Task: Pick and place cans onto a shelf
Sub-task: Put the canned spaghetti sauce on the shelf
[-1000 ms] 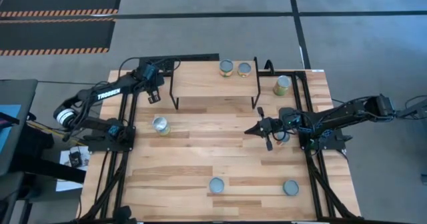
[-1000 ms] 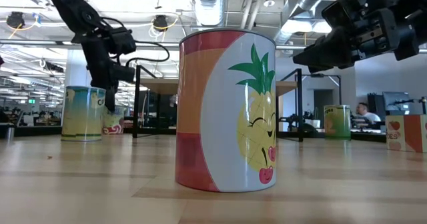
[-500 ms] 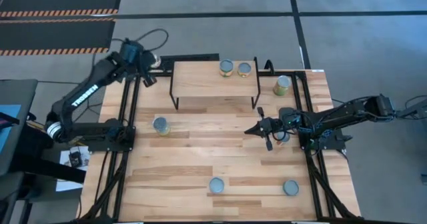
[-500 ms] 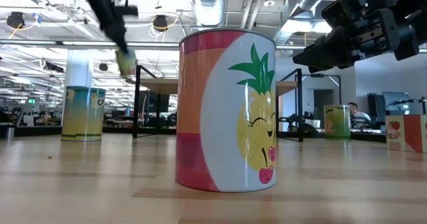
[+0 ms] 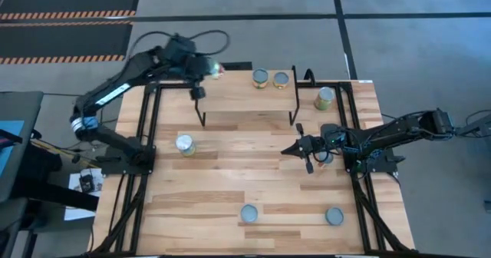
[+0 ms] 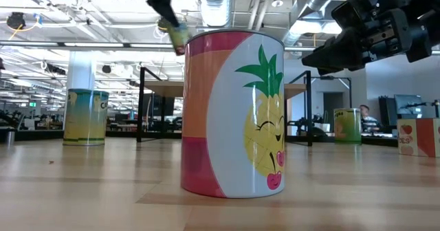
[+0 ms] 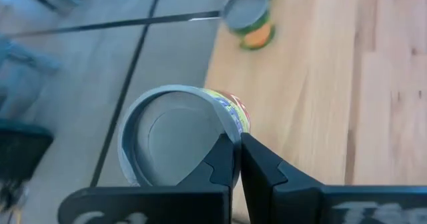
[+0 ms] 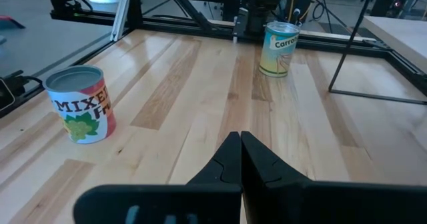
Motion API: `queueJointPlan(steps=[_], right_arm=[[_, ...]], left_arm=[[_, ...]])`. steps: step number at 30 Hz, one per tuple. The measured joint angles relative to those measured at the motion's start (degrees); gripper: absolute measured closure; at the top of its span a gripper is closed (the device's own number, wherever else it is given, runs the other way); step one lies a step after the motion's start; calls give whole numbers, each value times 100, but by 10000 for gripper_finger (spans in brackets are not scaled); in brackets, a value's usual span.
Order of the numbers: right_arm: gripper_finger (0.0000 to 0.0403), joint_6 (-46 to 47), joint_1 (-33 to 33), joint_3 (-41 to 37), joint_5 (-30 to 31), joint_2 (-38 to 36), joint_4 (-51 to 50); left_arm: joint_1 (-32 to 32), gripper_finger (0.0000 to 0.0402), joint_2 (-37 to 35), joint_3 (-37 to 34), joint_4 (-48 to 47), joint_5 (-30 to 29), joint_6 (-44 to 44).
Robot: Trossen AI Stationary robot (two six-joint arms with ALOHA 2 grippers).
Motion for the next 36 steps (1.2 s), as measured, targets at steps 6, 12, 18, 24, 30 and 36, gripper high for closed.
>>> queueJointPlan(steps=[6,12,18,24,30,36], right_arm=[[392,0,0,0,0,0,0],[392,2,0,0,0,0,0],[392,2,0,0,0,0,0],[392,2,0,0,0,0,-1],[392,2,0,0,0,0,44],[392,2,0,0,0,0,48]], left_arm=[[-235,401,1166,644,30,141,41],[-329,401,2048,1271,22,181,116],[-350,401,2439,1679,-13,190,203],[-325,401,2439,1693,-348,103,295],[-237,401,2437,1604,-517,43,284],[-229,401,2435,1599,-285,66,285]])
